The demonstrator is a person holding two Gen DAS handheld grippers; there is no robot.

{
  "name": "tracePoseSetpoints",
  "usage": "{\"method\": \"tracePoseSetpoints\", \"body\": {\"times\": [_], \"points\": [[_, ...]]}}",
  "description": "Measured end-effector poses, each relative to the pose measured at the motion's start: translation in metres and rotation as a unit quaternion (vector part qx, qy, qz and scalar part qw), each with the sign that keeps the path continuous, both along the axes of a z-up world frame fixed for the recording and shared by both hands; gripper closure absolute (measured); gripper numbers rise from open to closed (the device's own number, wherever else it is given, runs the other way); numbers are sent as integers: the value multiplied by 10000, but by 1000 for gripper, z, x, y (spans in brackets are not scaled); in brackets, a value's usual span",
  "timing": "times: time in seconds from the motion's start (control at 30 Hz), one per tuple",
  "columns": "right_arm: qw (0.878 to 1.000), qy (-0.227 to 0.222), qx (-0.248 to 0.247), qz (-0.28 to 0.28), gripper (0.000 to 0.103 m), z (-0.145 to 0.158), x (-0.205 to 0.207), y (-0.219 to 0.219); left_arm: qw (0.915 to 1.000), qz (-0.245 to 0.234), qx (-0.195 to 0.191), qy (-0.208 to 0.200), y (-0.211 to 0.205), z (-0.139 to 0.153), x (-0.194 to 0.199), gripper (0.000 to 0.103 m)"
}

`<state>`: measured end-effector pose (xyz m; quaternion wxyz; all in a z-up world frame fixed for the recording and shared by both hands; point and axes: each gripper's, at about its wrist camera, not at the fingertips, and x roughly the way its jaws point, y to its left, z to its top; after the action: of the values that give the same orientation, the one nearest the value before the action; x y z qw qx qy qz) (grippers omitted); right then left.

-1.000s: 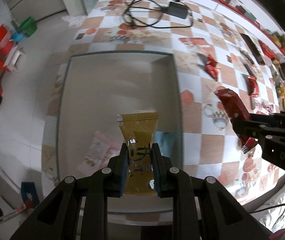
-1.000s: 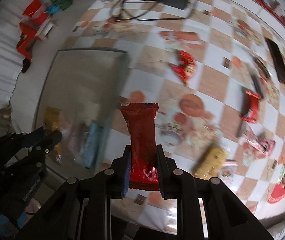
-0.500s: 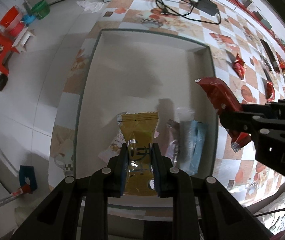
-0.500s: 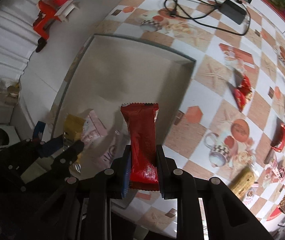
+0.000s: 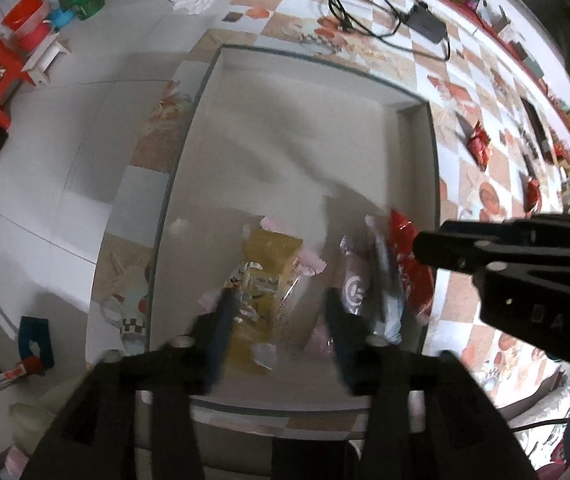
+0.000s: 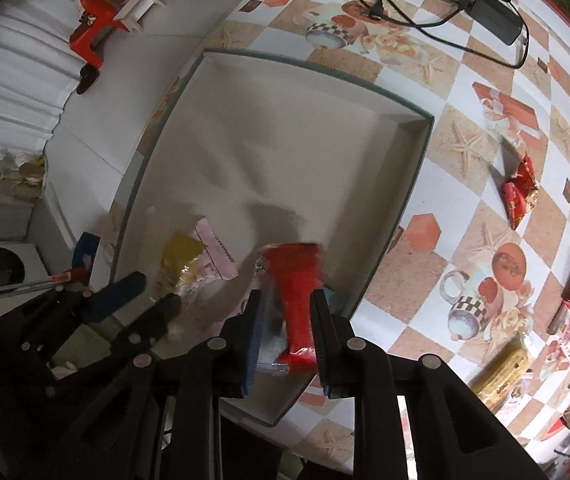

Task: Organize snacks
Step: 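Open left tool dropping the gold packet while right tool releases the red packet into tray, then move both open tools back over the snack pile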

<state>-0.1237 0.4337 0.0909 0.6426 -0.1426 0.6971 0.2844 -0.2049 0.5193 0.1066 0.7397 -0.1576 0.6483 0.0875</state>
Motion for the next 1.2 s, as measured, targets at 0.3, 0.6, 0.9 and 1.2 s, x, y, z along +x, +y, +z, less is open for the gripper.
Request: {"method": "tracePoseSetpoints", "body": {"times": [0.3, 0.6, 0.9, 1.2], "points": [[9997, -71, 19, -232, 22, 1, 5, -19, 9996, 17, -100, -270, 8, 13, -2, 31], [9955, 96, -279, -896, 22, -15, 16, -80, 9999, -88, 112, 22, 1, 7, -5, 29], [9826, 247, -546, -1760, 22, -26, 20, -154, 9980, -606, 129, 137, -37, 4, 9, 28], [9630, 387, -673, -2581, 22, -32, 13, -223, 9922, -1220, 112, 223, -82, 5, 23, 27]]}}
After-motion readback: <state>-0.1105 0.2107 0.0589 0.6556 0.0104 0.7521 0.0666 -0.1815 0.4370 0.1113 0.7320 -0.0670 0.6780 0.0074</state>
